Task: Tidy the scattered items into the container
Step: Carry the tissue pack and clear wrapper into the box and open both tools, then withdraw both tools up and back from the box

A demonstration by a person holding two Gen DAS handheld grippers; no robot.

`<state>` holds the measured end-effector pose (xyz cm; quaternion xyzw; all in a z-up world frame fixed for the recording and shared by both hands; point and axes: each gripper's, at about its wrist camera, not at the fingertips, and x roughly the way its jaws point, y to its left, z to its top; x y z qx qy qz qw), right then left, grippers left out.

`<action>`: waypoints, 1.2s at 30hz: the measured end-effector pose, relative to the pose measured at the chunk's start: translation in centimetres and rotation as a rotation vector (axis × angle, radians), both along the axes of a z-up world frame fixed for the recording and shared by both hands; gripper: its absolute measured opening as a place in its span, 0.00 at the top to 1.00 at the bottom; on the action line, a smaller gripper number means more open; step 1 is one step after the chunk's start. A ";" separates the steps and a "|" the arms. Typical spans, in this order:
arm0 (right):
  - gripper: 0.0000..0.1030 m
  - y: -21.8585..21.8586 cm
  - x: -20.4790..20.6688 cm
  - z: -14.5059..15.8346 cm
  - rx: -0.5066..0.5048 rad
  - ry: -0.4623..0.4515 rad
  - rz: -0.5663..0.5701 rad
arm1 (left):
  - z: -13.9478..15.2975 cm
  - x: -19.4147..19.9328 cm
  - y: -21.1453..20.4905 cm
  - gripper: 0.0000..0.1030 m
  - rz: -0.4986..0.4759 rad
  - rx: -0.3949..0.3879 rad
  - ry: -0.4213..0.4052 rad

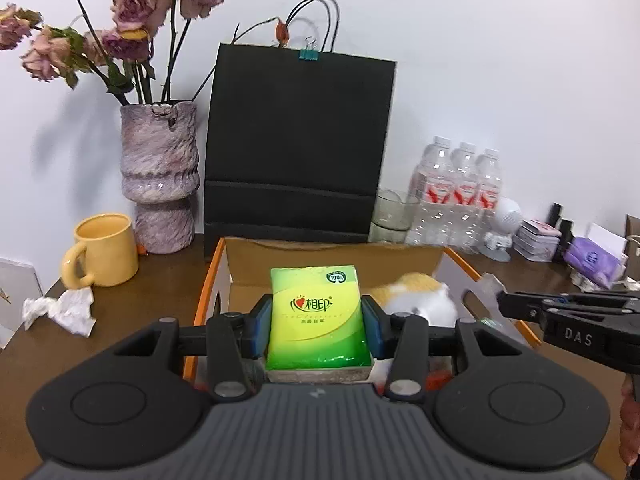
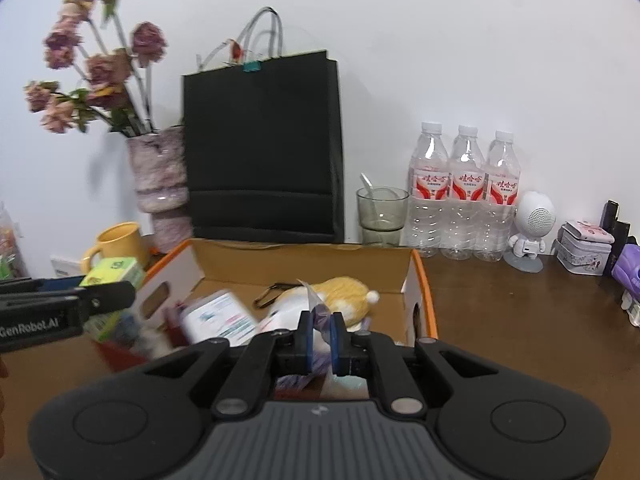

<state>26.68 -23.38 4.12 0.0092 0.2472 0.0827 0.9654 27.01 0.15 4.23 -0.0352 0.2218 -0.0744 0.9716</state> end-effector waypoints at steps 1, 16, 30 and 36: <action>0.93 -0.2 1.0 -0.2 0.002 0.004 -0.006 | -0.2 1.0 0.0 0.55 0.000 0.000 0.003; 0.00 0.7 7.8 -1.9 0.041 0.027 0.024 | -2.8 7.7 -0.4 0.00 0.049 0.022 0.038; 0.00 0.7 8.4 -3.1 0.025 0.061 0.007 | -3.5 7.7 0.0 0.00 0.062 0.031 0.054; 0.00 0.6 8.4 -3.2 0.024 0.062 -0.002 | -3.8 7.6 -0.4 0.00 0.055 0.051 0.058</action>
